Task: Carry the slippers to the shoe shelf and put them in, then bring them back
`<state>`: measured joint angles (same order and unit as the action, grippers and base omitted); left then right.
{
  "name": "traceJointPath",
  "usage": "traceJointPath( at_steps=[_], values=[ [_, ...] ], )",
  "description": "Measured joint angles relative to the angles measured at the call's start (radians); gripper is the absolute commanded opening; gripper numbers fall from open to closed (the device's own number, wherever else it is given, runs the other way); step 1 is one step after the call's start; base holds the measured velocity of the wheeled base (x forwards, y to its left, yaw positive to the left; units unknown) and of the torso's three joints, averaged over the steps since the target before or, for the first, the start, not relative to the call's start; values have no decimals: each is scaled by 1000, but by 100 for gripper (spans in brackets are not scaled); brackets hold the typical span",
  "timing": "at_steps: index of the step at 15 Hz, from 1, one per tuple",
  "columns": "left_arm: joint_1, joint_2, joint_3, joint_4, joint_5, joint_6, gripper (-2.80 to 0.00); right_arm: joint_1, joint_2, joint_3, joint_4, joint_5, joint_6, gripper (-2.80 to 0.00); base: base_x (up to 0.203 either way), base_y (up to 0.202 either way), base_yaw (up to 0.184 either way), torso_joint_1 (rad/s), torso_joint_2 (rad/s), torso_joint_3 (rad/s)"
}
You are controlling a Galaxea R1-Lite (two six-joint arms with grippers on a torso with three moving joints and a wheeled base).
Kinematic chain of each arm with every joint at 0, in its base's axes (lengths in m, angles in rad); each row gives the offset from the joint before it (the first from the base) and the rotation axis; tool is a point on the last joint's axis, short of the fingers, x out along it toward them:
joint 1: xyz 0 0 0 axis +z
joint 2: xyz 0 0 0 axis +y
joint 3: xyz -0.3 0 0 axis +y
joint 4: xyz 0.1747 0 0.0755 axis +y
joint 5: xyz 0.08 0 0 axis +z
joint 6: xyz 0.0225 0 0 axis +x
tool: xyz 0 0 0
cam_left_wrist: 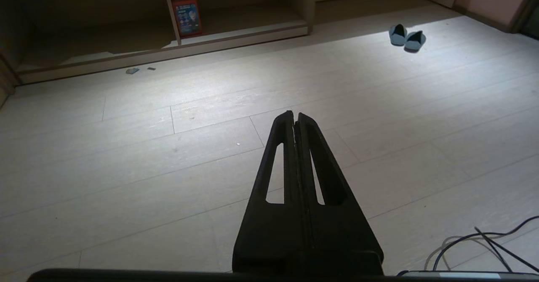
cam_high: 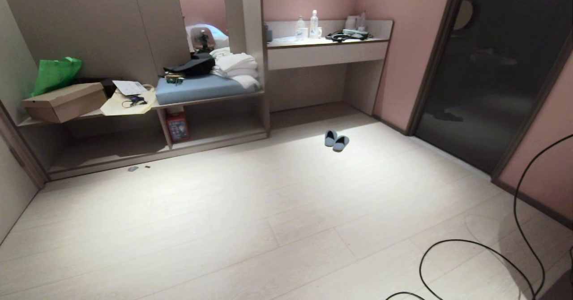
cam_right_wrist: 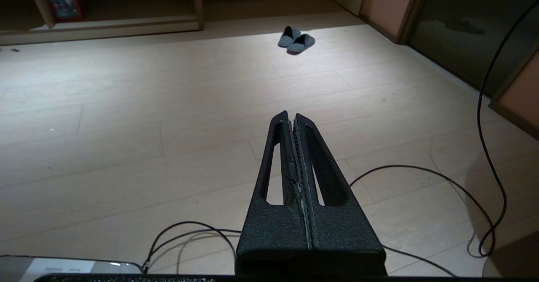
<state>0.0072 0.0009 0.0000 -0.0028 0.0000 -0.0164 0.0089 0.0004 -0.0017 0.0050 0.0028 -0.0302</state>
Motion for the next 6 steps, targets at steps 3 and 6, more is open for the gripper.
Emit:
traceJointPath(
  at_steps=[3,6],
  values=[
    [-1,0,0,0,0,0,-280,1,0,0,0,0,2,-280,0,0,0,0,0,0],
    [0,0,0,0,0,0,-280,1,0,0,1,0,2,-280,0,0,0,0,0,0]
  ],
)
